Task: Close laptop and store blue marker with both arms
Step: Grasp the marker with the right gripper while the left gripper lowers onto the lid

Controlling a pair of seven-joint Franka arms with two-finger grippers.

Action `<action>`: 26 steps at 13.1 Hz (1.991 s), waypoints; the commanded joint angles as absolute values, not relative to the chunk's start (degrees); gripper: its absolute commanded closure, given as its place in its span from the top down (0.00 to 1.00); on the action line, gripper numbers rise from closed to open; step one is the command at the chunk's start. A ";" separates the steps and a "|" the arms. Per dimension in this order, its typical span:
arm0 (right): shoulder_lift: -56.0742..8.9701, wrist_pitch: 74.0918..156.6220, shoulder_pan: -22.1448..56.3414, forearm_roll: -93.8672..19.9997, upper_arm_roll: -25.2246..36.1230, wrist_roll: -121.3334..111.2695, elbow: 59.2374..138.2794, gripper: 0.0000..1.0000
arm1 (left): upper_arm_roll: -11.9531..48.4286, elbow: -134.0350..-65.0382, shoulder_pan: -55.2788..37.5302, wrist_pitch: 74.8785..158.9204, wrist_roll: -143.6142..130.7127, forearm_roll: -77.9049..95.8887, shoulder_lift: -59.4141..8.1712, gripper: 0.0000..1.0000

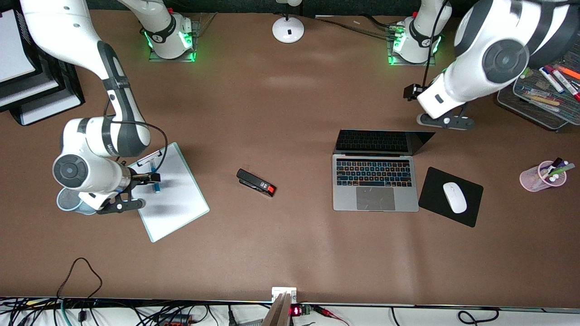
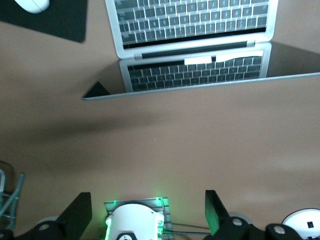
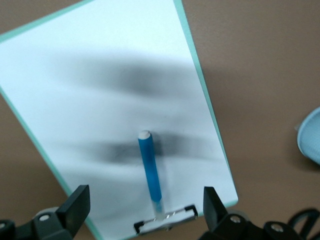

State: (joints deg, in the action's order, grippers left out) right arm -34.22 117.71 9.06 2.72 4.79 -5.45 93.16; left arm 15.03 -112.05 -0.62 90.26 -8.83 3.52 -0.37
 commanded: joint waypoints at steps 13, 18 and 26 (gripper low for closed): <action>-37.88 126.29 8.70 3.08 4.83 -12.13 97.91 0.91 | 19.69 -110.67 -0.18 111.27 -23.91 4.04 -14.57 1.00; -38.67 127.26 8.26 2.02 4.83 -15.20 97.73 0.65 | 19.34 -107.84 0.09 117.84 -23.91 4.04 -20.73 1.00; -39.90 128.41 8.17 -0.61 4.83 -15.21 96.16 0.59 | 18.37 -107.75 0.00 131.29 -23.82 4.04 -28.91 1.00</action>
